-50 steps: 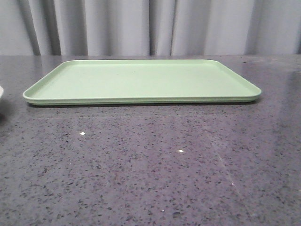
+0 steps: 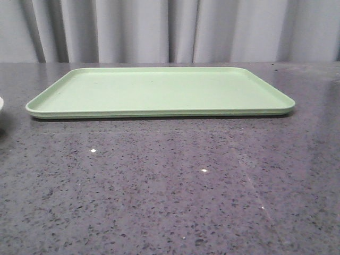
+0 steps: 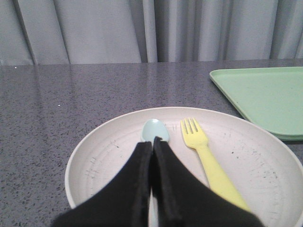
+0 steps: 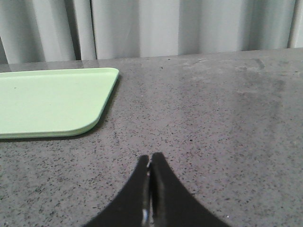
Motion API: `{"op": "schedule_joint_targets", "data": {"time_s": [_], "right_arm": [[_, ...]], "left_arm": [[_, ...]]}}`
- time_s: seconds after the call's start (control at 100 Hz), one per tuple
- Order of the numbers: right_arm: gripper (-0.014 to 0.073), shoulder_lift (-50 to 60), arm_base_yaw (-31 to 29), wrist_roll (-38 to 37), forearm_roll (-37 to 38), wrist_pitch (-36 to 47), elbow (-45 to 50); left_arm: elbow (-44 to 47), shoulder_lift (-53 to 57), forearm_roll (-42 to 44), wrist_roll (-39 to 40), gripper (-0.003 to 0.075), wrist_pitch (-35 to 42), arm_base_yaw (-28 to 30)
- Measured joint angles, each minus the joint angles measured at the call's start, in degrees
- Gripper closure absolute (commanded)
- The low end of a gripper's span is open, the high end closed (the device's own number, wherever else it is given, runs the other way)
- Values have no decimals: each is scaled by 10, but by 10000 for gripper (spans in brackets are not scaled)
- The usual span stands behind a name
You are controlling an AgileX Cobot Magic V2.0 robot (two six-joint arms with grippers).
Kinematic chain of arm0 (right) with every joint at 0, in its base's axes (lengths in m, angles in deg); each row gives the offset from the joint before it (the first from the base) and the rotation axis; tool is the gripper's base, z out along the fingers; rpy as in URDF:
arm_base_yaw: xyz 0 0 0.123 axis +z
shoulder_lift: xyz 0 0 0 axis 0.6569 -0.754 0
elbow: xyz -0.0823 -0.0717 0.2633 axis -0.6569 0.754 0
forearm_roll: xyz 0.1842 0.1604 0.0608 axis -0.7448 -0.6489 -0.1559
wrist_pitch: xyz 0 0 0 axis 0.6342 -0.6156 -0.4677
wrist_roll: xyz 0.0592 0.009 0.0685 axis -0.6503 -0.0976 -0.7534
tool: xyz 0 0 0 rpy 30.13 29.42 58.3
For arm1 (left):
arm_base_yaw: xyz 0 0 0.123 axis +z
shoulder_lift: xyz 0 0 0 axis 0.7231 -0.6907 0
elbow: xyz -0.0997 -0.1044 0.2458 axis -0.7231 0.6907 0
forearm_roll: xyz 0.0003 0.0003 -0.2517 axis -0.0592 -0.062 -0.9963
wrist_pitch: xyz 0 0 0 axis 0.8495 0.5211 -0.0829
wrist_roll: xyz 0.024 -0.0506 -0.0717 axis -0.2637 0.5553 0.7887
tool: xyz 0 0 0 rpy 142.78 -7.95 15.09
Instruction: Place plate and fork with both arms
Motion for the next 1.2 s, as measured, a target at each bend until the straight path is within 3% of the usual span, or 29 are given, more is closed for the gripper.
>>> {"op": "schedule_joint_targets", "data": {"time_s": [0.4, 0.55, 0.77, 0.95, 1.2], "right_arm": [[661, 0, 0, 0, 0, 12, 0], [661, 0, 0, 0, 0, -23, -17], [660, -6, 0, 0, 0, -111, -108], [660, -70, 0, 0, 0, -192, -204], [660, -201, 0, 0, 0, -256, -326]], "left_arm": [[-1, 0, -15, 0, 741, 30, 0], [-23, 0, -23, 0, 741, 10, 0], [-146, -23, -23, 0, 741, -73, 0], [-250, -92, -23, 0, 741, -154, 0], [-342, -179, -23, 0, 741, -177, 0]]}}
